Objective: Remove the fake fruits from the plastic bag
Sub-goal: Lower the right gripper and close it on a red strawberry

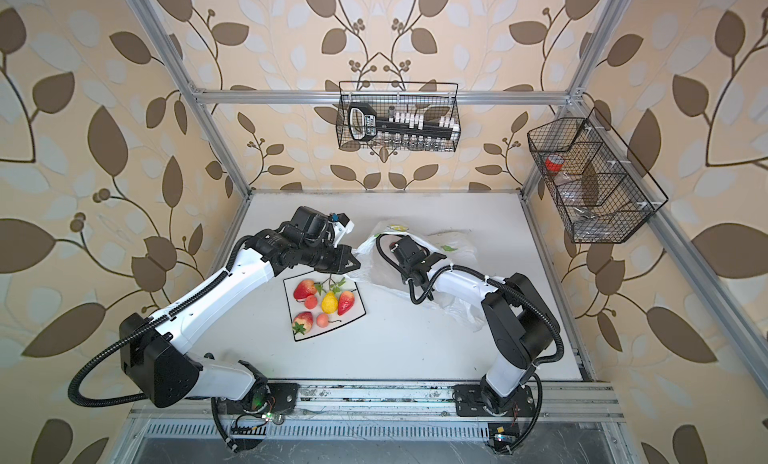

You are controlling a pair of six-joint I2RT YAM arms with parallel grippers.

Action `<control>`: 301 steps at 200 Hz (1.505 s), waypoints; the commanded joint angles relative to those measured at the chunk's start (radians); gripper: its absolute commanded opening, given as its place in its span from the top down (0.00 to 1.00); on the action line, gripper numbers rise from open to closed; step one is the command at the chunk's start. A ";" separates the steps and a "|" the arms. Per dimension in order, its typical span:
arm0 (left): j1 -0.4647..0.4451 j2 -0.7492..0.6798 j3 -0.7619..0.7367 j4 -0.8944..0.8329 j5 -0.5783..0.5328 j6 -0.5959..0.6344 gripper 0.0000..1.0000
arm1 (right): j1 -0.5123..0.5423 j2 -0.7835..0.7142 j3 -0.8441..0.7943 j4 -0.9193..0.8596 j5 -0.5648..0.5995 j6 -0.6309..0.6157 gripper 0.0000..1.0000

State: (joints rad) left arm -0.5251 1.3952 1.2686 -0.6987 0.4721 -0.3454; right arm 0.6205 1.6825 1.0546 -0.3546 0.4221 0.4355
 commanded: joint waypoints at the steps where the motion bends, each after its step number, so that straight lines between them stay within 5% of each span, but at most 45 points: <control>1: -0.017 -0.041 -0.028 0.015 0.032 0.002 1.00 | 0.001 -0.003 0.010 0.086 -0.106 0.296 0.44; 93: -0.086 -0.044 -0.037 0.008 0.060 -0.002 1.00 | -0.052 0.106 0.058 0.314 -0.198 0.746 0.30; 212: -0.133 -0.015 -0.008 0.016 0.114 0.009 1.00 | -0.069 0.310 0.183 0.303 -0.268 0.842 0.21; 301: -0.133 -0.018 -0.008 -0.005 0.106 0.015 1.00 | -0.069 0.400 0.263 0.272 -0.279 0.870 0.38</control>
State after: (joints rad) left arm -0.6491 1.3876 1.2289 -0.6914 0.5510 -0.3462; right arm 0.5537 2.0453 1.2892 -0.0452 0.1524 1.2655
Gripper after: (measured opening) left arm 0.048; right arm 0.649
